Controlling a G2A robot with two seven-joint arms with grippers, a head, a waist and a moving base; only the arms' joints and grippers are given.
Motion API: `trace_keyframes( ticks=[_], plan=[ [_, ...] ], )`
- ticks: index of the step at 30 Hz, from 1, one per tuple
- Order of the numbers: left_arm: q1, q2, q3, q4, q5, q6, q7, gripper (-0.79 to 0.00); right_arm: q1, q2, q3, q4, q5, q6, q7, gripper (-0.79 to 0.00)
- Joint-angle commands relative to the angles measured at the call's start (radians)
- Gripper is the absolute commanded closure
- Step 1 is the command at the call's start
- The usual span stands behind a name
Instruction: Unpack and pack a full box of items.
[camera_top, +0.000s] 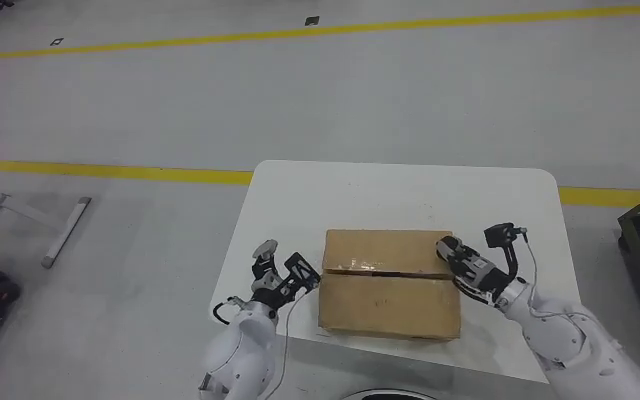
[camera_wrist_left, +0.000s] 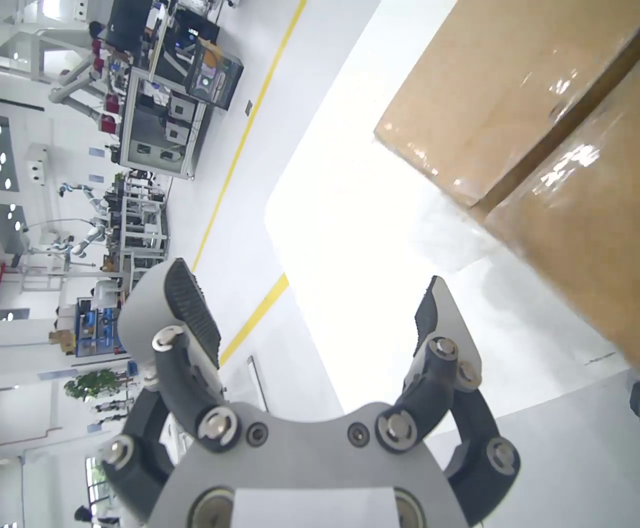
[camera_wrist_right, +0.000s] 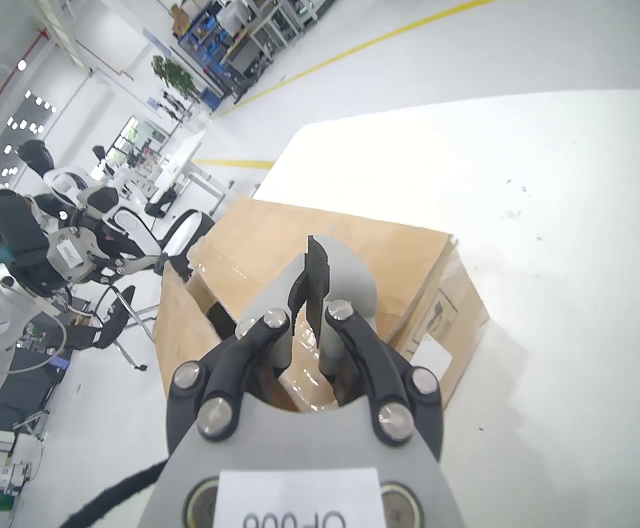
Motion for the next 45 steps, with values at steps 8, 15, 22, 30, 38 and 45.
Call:
trace_keyframes(
  ticks=[8,15,22,30,38,45],
  plan=[
    [0.043,0.011,-0.018,0.077,0.077,-0.036,0.051,-0.745,-0.045,0.007,0.104,-0.004,-0.023,0.032,-0.125,0.0],
    [-0.013,0.01,0.017,0.161,0.093,-0.1,0.043,-0.12,-0.059,0.006,0.1,0.055,-0.082,0.069,-0.139,0.0],
    [-0.061,0.006,0.046,0.211,0.072,-0.136,0.036,0.0,-0.052,0.0,0.057,0.113,-0.121,0.081,-0.165,0.0],
    [-0.092,0.007,0.078,0.24,0.077,-0.254,0.022,0.0,-0.045,-0.002,0.041,0.14,-0.124,0.073,-0.163,0.0],
    [-0.109,0.012,0.103,0.234,0.061,-0.344,0.082,0.0,-0.046,-0.002,0.034,0.142,-0.122,0.059,-0.145,0.0],
    [-0.131,0.016,0.14,0.235,0.091,-0.368,0.135,0.0,-0.057,0.0,0.027,0.143,-0.151,0.054,-0.128,0.0]
  ],
)
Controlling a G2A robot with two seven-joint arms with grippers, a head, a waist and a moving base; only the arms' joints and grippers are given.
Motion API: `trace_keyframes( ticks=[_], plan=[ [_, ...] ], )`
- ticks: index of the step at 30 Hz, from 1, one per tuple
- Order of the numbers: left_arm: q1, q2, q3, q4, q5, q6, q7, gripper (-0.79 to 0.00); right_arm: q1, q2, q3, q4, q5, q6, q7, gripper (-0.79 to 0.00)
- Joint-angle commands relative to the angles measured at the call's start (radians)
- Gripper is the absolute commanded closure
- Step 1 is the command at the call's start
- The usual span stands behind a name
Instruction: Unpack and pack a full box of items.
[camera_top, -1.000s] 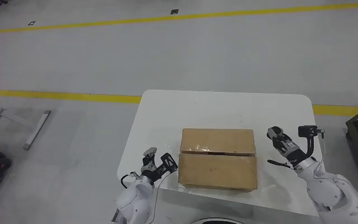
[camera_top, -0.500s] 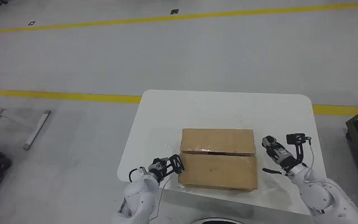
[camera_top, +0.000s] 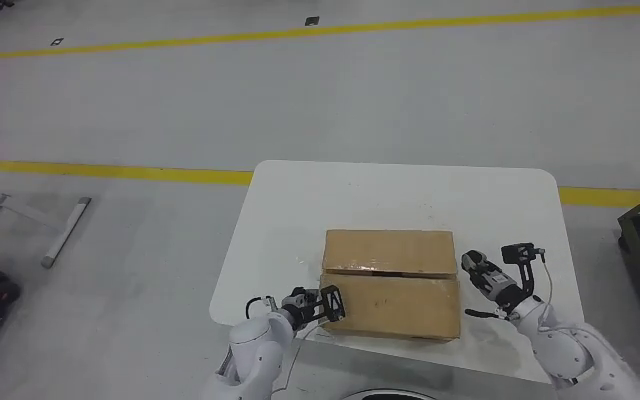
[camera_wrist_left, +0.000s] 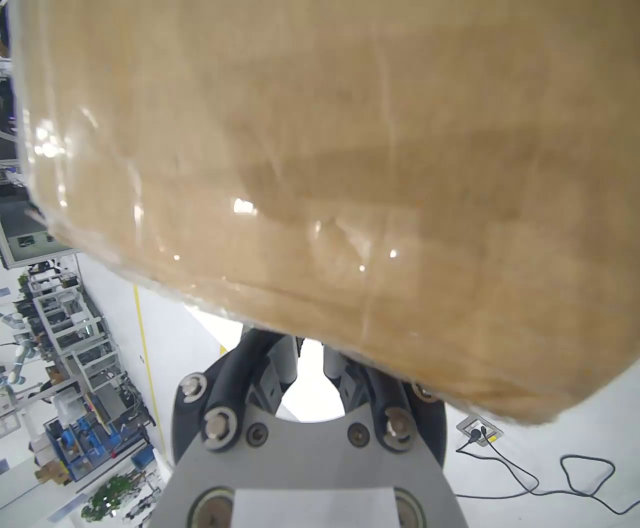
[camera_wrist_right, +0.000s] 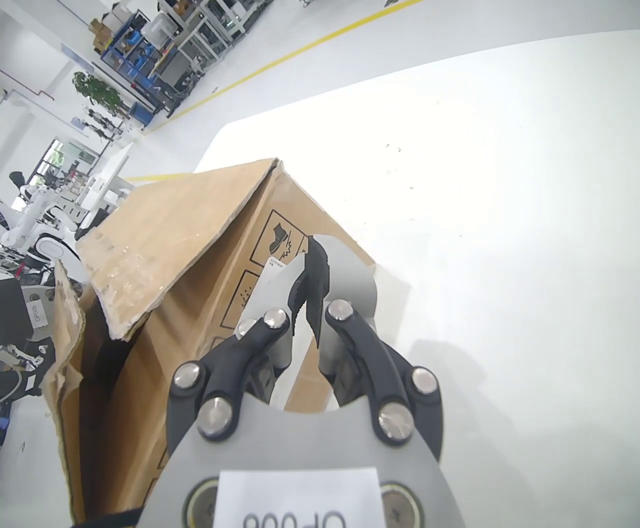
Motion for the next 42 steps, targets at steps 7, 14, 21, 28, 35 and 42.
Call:
trace_keyframes(
  ticks=[7,14,21,28,35,42],
  plan=[
    [-0.06,-0.005,0.068,0.034,0.021,0.003,0.03,0.0,-0.038,0.008,0.06,-0.019,0.019,0.003,0.001,0.0],
    [-0.114,-0.014,0.127,0.055,0.024,0.037,0.062,0.0,-0.086,0.015,0.111,-0.043,0.015,0.065,0.06,0.0],
    [-0.152,-0.022,0.175,0.071,0.037,0.069,0.082,0.0,-0.117,0.019,0.133,-0.06,0.041,0.054,0.087,0.0],
    [-0.153,-0.024,0.176,0.075,0.021,0.11,0.075,0.0,-0.126,0.021,0.114,-0.072,0.012,0.037,0.142,0.0],
    [-0.145,-0.025,0.15,0.079,-0.009,0.173,0.074,0.0,-0.171,0.025,0.129,-0.116,0.02,0.066,0.194,0.0],
    [-0.125,-0.02,0.12,0.047,-0.025,0.19,0.064,0.0,-0.224,0.028,0.197,-0.212,0.038,0.093,0.136,0.0]
  ],
)
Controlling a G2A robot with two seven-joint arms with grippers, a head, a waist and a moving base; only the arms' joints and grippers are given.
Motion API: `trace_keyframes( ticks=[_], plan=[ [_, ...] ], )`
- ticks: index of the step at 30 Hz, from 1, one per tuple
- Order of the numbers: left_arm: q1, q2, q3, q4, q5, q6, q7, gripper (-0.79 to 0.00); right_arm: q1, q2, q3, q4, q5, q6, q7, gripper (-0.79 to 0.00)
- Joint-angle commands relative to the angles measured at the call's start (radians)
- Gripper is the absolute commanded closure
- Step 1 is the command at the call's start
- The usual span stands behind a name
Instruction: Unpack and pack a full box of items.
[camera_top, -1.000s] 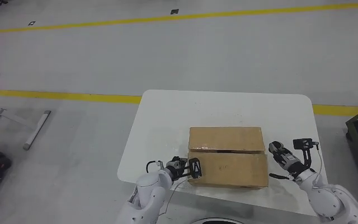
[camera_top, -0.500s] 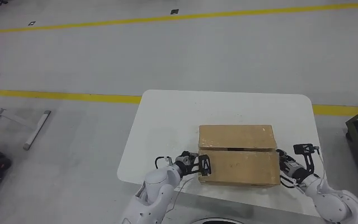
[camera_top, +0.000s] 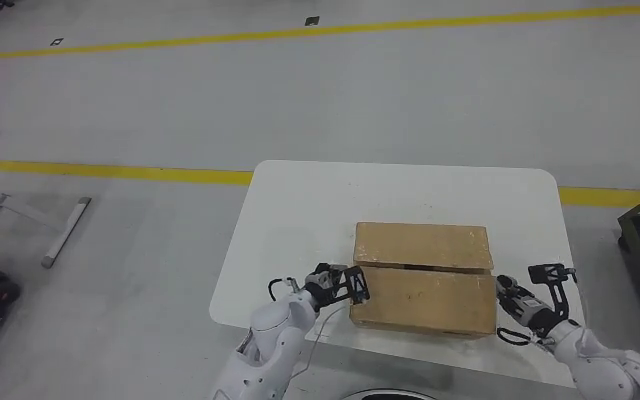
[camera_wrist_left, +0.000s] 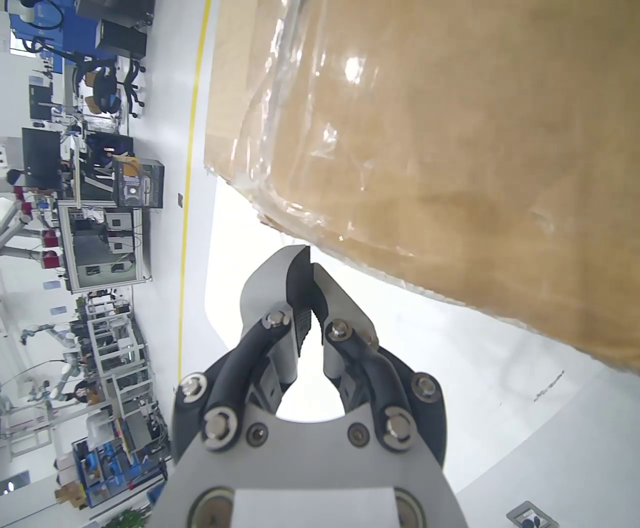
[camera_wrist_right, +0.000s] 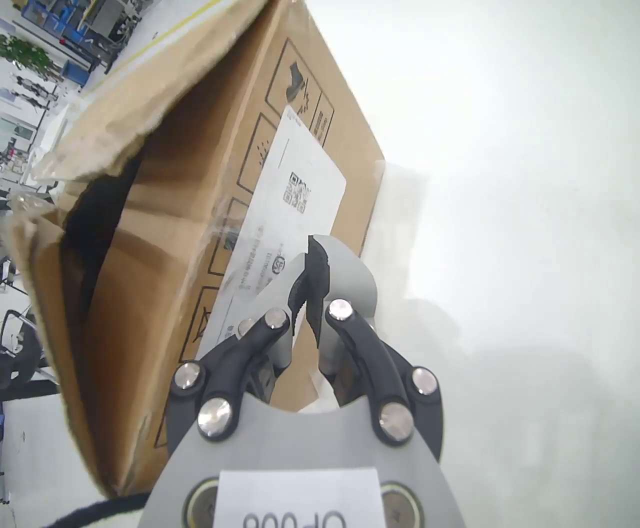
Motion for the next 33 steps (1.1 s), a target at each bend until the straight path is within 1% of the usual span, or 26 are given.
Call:
trace_keyframes(
  ticks=[1,3,4,5,6,10,13,15,17,18,20,24,27,33],
  plan=[
    [0.014,0.003,-0.022,-0.027,-0.015,0.006,-0.009,-0.006,-0.014,-0.001,0.029,-0.046,0.016,0.012,-0.044,0.0],
    [0.038,0.007,-0.052,-0.059,-0.028,0.004,-0.025,-0.135,-0.028,-0.001,0.053,-0.094,0.023,0.021,-0.082,0.0],
    [0.053,0.01,-0.072,-0.075,-0.036,0.003,-0.034,-0.296,-0.03,-0.002,0.061,-0.121,0.027,0.018,-0.101,0.0],
    [0.07,0.013,-0.091,-0.093,-0.04,0.0,-0.044,-0.48,-0.034,-0.002,0.066,-0.142,0.034,0.017,-0.116,0.0],
    [0.089,0.017,-0.111,-0.111,-0.038,-0.006,-0.053,-0.785,-0.033,-0.003,0.067,-0.168,0.035,0.012,-0.127,0.0],
    [0.159,0.031,-0.182,-0.175,-0.03,-0.027,-0.063,-0.785,-0.017,-0.007,0.035,-0.237,0.041,-0.005,-0.157,0.0],
    [0.195,0.038,-0.221,-0.19,-0.035,-0.019,-0.062,-0.785,0.019,-0.011,-0.034,-0.253,0.026,-0.017,-0.15,0.0],
    [0.205,0.039,-0.23,-0.187,-0.036,-0.009,-0.06,-0.785,0.056,-0.016,-0.097,-0.247,0.006,-0.021,-0.154,0.0],
    [0.205,0.04,-0.227,-0.18,-0.032,-0.013,-0.052,-0.785,0.098,-0.021,-0.162,-0.217,-0.038,-0.016,-0.169,0.0],
    [0.205,0.041,-0.231,-0.177,-0.031,-0.011,-0.051,-0.785,0.122,-0.024,-0.194,-0.196,-0.1,-0.005,-0.18,0.0],
    [0.209,0.037,-0.243,-0.175,-0.078,0.029,-0.073,-0.785,0.162,-0.03,-0.265,-0.148,-0.209,0.027,-0.217,0.0],
    [0.217,0.035,-0.246,-0.194,-0.097,0.038,-0.092,-0.785,0.229,-0.047,-0.377,-0.032,-0.287,0.079,-0.259,0.0],
    [0.217,0.035,-0.246,-0.194,-0.097,0.038,-0.092,-0.785,0.253,-0.055,-0.417,0.015,-0.304,0.096,-0.282,0.0],
    [0.217,0.035,-0.246,-0.194,-0.097,0.038,-0.092,-0.785,0.273,-0.061,-0.428,0.061,-0.291,0.107,-0.282,0.0]
  ],
)
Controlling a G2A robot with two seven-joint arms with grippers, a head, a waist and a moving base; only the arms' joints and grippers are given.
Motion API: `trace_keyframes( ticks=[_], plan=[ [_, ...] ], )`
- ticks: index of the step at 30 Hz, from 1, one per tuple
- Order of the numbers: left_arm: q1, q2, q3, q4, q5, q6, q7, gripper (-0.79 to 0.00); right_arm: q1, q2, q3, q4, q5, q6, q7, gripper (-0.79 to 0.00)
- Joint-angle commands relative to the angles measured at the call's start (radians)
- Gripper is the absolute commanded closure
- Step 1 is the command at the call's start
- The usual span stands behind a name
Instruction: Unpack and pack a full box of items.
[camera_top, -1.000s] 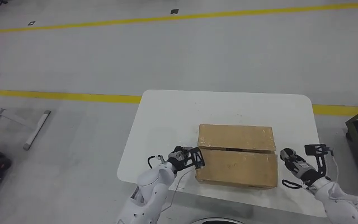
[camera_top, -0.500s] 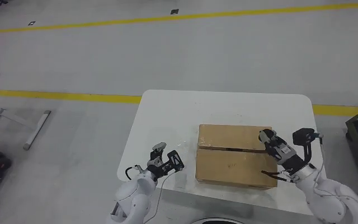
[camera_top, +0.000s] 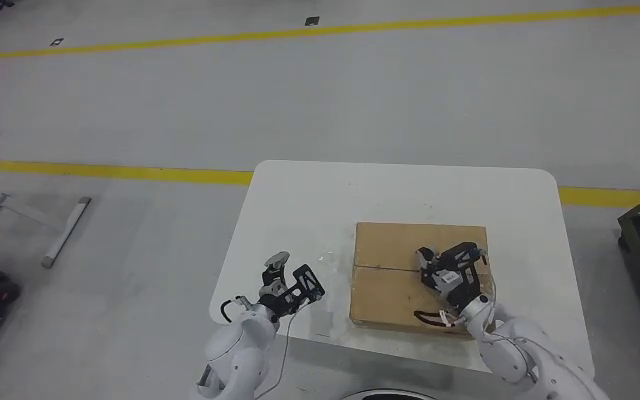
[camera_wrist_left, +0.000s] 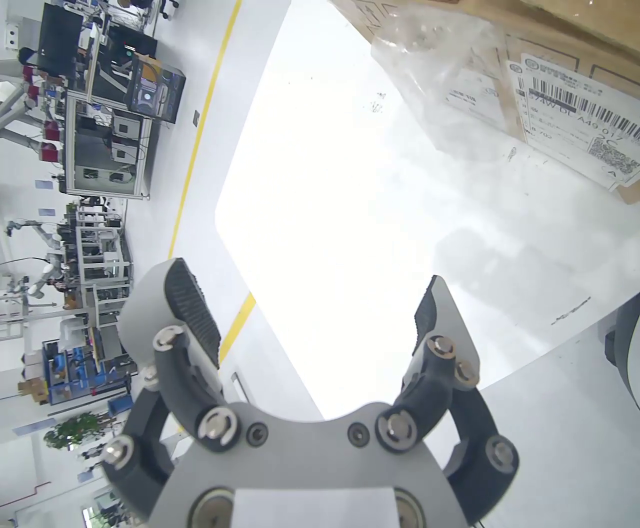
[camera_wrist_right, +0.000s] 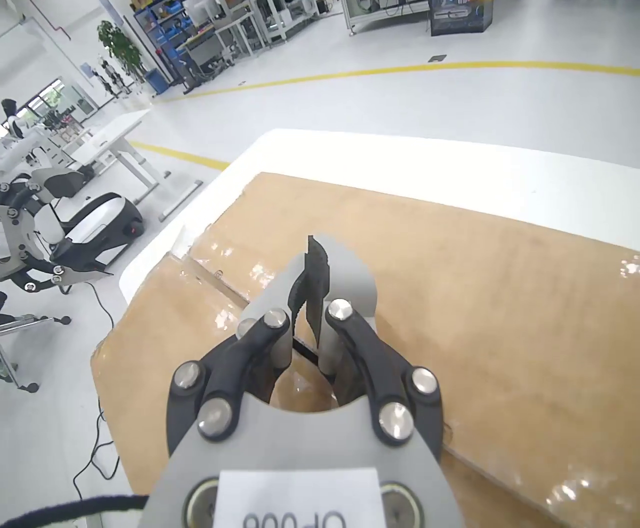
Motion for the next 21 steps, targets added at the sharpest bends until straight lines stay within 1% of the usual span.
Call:
trace_keyframes(
  ticks=[1,5,9,14,18,21],
  plan=[
    [0.0,0.0,0.0,0.0,0.0,0.0,0.0,-0.785,0.004,-0.001,0.002,0.007,0.015,0.001,0.004,0.0],
    [-0.002,-0.001,0.009,0.011,-0.005,0.002,0.011,-0.785,0.007,-0.003,0.004,0.015,0.022,0.003,0.005,0.0],
    [-0.041,-0.006,0.068,0.053,0.009,0.008,0.032,-0.785,0.008,-0.004,0.004,0.018,0.023,0.003,0.004,0.0],
    [-0.128,-0.019,0.159,0.173,0.043,0.033,0.066,-0.785,0.007,-0.006,0.004,0.021,0.022,0.006,0.005,0.0],
    [-0.19,-0.033,0.194,0.277,0.011,0.087,0.065,-0.785,0.005,-0.007,0.003,0.018,0.022,0.002,0.009,0.0],
    [-0.225,-0.042,0.212,0.326,-0.016,0.114,0.068,-0.785,0.004,-0.008,0.004,0.02,0.019,0.001,0.01,0.0]
  ],
)
